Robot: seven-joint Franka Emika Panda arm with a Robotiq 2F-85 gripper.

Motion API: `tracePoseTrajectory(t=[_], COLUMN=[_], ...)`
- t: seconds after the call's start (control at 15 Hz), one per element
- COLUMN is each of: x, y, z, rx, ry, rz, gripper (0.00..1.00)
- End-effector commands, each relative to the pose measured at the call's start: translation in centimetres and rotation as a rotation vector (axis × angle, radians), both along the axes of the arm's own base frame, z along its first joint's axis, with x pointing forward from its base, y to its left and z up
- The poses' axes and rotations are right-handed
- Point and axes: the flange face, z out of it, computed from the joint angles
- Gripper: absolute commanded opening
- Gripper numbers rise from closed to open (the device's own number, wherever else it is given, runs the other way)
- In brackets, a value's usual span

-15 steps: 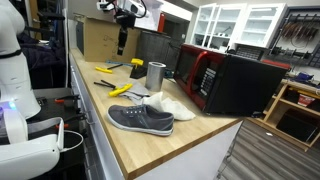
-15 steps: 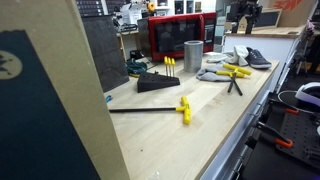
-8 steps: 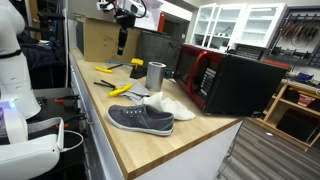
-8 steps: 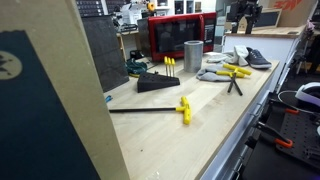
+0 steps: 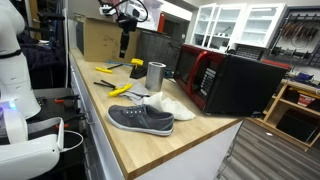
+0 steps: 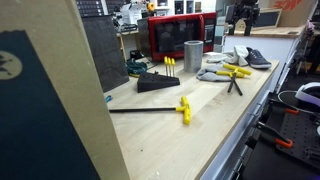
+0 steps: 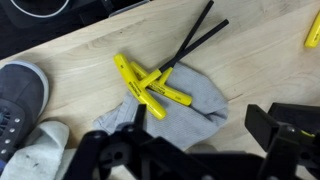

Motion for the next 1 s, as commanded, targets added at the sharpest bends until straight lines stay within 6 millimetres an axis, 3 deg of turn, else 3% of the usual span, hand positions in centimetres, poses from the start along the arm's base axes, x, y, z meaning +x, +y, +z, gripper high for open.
tracePoseTrajectory(t=[0.0,0.4,0.93], x=[0.6,-0.1,-2.6], y=[-1.1,-1.9,-2.2], z=[-2.4,-6.0,-11.4], rx=[-0.013,-0.005,-0.049], ry=[0.011,0.044,-0.085], rz=[-0.005,-0.074,-0.298], gripper=[1.0,1.0,1.0])
